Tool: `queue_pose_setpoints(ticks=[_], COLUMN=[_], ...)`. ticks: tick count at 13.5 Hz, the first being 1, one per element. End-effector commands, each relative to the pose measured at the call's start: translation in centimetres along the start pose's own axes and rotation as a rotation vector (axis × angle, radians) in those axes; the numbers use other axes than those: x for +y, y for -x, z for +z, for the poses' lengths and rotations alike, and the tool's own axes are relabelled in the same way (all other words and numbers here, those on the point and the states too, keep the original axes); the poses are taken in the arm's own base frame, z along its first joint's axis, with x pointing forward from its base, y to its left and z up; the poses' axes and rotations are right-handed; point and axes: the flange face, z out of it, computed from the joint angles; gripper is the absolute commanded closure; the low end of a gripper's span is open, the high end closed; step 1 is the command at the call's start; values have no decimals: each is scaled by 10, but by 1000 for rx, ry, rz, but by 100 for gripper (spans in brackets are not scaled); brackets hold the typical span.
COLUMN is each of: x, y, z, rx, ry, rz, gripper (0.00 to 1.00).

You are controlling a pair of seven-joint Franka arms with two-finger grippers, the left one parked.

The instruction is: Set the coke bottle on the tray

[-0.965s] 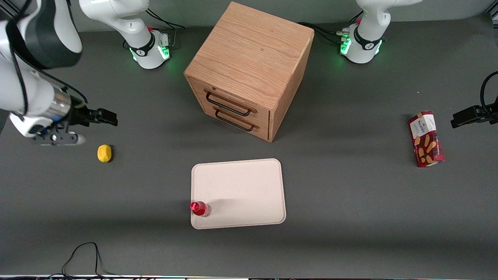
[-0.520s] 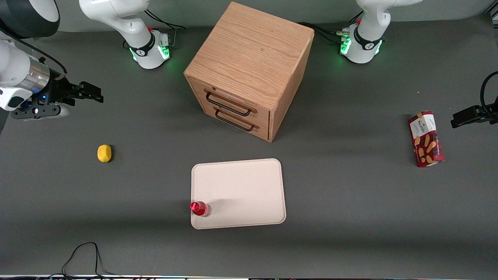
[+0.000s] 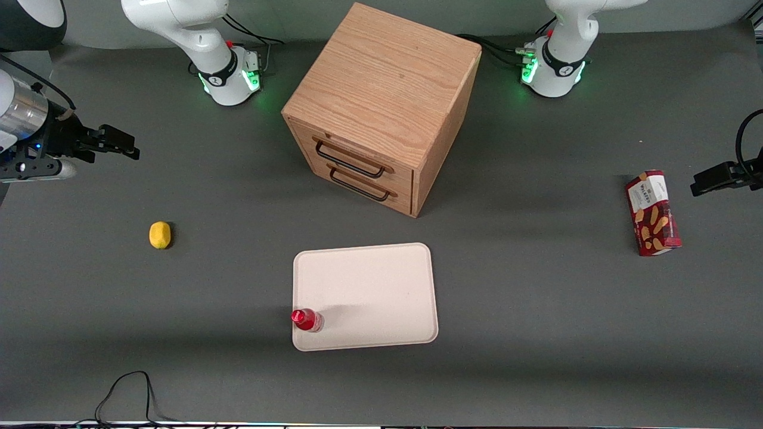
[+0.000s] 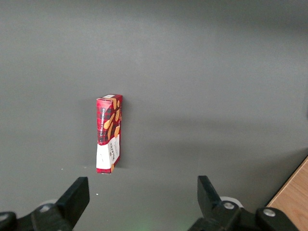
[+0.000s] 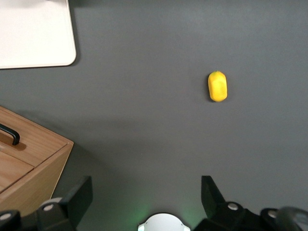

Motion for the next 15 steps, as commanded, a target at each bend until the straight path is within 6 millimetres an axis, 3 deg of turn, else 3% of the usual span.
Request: queue_pose_setpoints(ticks=[1, 15], x=[-11, 5], y=[-10, -8], z=[-10, -13], rx=[13, -15], ry=[23, -6], rz=[-26, -49], gripper=[0, 0])
